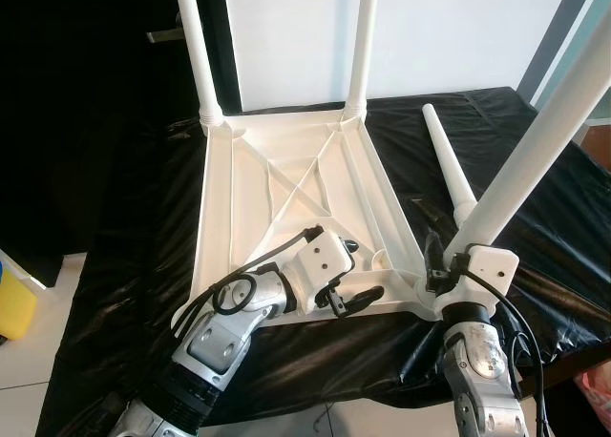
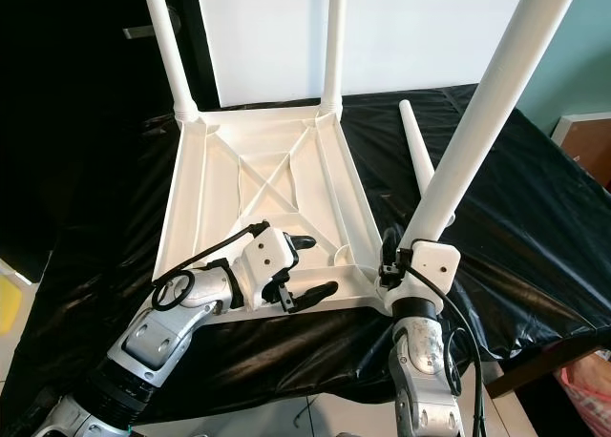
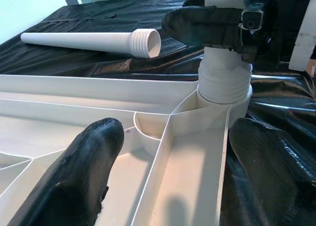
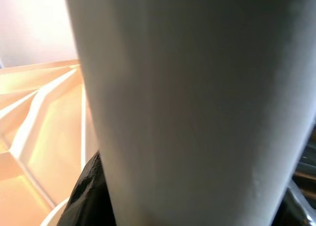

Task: Building children table

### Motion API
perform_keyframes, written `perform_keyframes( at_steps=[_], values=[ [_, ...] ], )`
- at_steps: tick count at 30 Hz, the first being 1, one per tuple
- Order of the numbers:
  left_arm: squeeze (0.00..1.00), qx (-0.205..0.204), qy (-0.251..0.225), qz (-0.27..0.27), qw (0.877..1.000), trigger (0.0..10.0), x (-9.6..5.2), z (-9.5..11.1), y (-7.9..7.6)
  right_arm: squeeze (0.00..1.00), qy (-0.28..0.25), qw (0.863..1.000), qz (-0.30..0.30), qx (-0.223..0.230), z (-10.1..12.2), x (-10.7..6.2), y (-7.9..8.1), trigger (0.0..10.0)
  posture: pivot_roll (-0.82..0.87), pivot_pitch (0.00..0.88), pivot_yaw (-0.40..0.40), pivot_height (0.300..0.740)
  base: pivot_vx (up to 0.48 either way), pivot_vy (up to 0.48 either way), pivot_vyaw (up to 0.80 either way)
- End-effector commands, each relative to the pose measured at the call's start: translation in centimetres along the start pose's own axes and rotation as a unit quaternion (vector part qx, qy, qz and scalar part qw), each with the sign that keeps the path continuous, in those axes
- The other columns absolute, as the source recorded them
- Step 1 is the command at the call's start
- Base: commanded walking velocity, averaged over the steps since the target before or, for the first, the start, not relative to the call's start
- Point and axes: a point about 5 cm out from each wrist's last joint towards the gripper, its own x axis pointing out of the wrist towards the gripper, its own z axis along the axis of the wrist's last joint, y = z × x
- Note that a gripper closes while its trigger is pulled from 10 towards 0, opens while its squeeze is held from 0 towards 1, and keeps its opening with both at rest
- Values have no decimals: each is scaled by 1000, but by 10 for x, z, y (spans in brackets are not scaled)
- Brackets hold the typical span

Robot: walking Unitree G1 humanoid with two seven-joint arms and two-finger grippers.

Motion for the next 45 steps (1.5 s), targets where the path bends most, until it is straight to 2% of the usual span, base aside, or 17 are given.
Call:
perform_keyframes(
  at_steps=[1,11,12,19,22,23,24,25,29,31,32,35,37,41,45],
  values=[
    [0,2,-2,-14,1000,10000,-1,2,-2,0,54,998,-30,-25,-22,-4,-9,10000,-29,35,23,740,0,0,0],
    [0,7,-2,-14,1000,10000,0,3,1,20,37,999,-33,-13,-20,-2,-8,10000,-31,16,22,740,0,0,0],
    [0,7,-3,-14,1000,10000,0,3,1,1000,27,999,-27,-10,-17,-1,-7,10000,-31,14,18,740,0,0,0],
    [0,7,-4,-17,1000,10000,0,2,-2,1000,-15,1000,11,7,-3,5,-8,10000,-33,8,15,740,0,0,0],
    [0,6,-5,-17,1000,10000,1,3,-3,1000,-17,1000,25,8,-1,7,-10,10000,-34,5,14,740,0,0,0],
    [0,5,-6,-19,1000,10000,1,3,-5,157,-21,999,45,9,1,10,-11,10000,-34,4,13,740,0,0,0],
    [0,5,-6,-19,1000,10000,1,3,-5,157,-21,999,45,9,1,10,-11,10000,-34,4,13,740,0,0,0],
    [0,5,-6,-20,1000,10000,2,3,-6,0,-24,997,72,10,4,13,-13,10000,-35,5,13,740,0,0,0],
    [0,5,-7,-22,1000,10000,2,4,-6,0,-28,995,99,11,7,15,-14,10000,-36,5,13,740,0,0,0],
    [0,3,-8,-29,1000,10000,3,4,-8,0,-17,986,166,5,8,17,-20,10000,-37,11,14,740,0,0,0],
    [0,3,-8,-29,1000,10000,3,4,-8,0,-17,986,166,5,8,17,-20,10000,-37,11,14,740,0,0,0],
    [0,-6,-12,-45,999,10000,4,6,-14,0,8,967,254,-19,6,16,-33,10000,-42,17,17,740,0,0,0],
    [0,-6,-12,-45,999,10000,4,6,-14,0,8,967,254,-19,6,16,-33,10000,-42,17,17,740,0,0,0],
    [0,-6,-15,-56,998,10000,7,7,-20,0,31,949,310,-55,2,20,-47,10000,-49,19,23,740,0,0,0],
    [0,-6,-15,-56,998,10000,7,7,-20,0,31,949,310,-55,2,20,-47,10000,-49,19,23,740,0,0,0]
  ],
)
